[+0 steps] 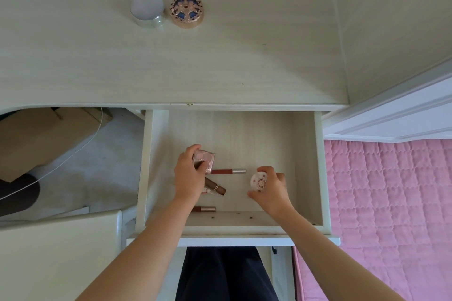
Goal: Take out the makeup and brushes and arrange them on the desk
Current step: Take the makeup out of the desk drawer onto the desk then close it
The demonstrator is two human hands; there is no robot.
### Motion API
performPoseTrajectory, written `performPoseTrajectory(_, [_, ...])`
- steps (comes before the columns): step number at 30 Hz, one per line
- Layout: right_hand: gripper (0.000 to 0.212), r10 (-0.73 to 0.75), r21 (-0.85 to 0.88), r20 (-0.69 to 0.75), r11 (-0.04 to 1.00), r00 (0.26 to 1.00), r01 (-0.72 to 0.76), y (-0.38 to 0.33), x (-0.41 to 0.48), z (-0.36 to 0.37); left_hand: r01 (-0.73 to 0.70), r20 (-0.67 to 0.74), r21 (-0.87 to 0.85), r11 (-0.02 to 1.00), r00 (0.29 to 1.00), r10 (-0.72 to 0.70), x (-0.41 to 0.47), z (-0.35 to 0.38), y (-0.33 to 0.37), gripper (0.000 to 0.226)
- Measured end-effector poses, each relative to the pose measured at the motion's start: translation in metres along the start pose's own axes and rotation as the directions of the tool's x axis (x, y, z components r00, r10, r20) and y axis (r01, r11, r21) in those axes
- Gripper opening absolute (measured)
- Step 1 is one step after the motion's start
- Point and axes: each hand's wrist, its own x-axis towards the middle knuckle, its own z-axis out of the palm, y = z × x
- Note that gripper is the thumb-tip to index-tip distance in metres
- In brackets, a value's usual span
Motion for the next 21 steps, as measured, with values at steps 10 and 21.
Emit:
performPoseTrajectory(10, [0.066,-0.235,0.011,-0.089,0.971,0.968,0.237,-0.064,-0.044,-0.020,-0.006,-0.089,-0.276,0.961,0.996,-0.020,-0.028,-0.055,0.049,0.041])
performPoseTrajectory(21, [0.059,-0.389,0.065,-0.159,0.913,0.907,0.403,-0.161,-0.050,-0.034,-0.135,-0.175,-0.317,0.939,0.981,0.082,0.000,-0.117,0.101,0.039])
